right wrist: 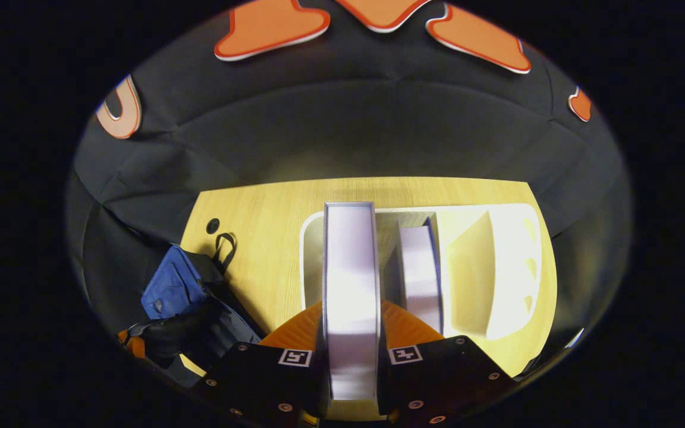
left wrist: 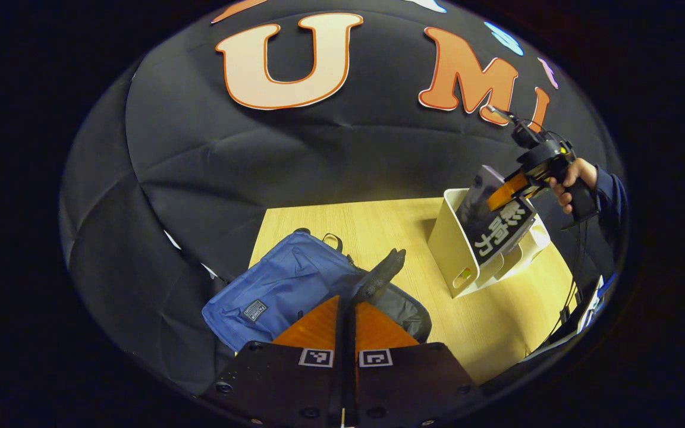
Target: Open the schoolbag, grab two books from the bookshelf and put them into the schoolbag.
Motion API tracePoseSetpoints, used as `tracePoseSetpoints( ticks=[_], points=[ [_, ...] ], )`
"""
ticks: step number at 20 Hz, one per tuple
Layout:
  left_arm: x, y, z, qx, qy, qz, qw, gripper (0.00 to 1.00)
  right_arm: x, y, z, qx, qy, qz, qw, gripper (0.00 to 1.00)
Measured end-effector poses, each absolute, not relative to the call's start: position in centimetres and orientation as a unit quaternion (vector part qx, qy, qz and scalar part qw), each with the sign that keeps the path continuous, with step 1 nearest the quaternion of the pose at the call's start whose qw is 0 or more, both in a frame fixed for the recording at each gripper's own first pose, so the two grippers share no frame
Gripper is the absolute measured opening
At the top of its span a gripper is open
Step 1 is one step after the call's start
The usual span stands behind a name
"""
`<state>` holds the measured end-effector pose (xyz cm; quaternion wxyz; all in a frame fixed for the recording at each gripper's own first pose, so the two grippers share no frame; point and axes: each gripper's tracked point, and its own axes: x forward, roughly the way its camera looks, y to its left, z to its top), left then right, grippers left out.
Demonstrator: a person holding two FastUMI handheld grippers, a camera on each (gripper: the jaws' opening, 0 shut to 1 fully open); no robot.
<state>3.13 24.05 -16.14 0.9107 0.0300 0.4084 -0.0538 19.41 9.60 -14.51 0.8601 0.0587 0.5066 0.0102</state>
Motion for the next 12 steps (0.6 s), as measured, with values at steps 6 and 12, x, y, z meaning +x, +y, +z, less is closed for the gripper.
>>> tracePoseSetpoints(
  ticks=[6, 12],
  points=[
    [3.3, 23.6, -15.9, 0.043, 0.408, -0.065, 0.909, 0.01, 14.4, 8.3, -6.0, 0.121, 0.427, 0.042, 0.895, 0.32],
    [3.7, 23.9, -15.7, 0.041, 0.409, -0.069, 0.909, 0.01, 8.1, 13.2, -3.4, 0.261, 0.395, 0.104, 0.874, 0.31]
  ],
)
